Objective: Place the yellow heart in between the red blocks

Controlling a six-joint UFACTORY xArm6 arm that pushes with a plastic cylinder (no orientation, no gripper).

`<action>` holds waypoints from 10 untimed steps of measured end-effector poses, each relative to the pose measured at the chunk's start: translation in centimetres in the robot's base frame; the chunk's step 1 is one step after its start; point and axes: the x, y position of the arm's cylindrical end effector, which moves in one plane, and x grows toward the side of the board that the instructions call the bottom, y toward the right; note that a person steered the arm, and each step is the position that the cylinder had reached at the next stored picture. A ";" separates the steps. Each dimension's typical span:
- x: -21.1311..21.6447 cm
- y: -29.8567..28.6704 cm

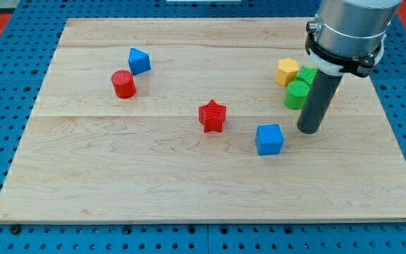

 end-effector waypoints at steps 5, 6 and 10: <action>-8.7 -2.7; -10.8 -3.7; -19.8 -7.3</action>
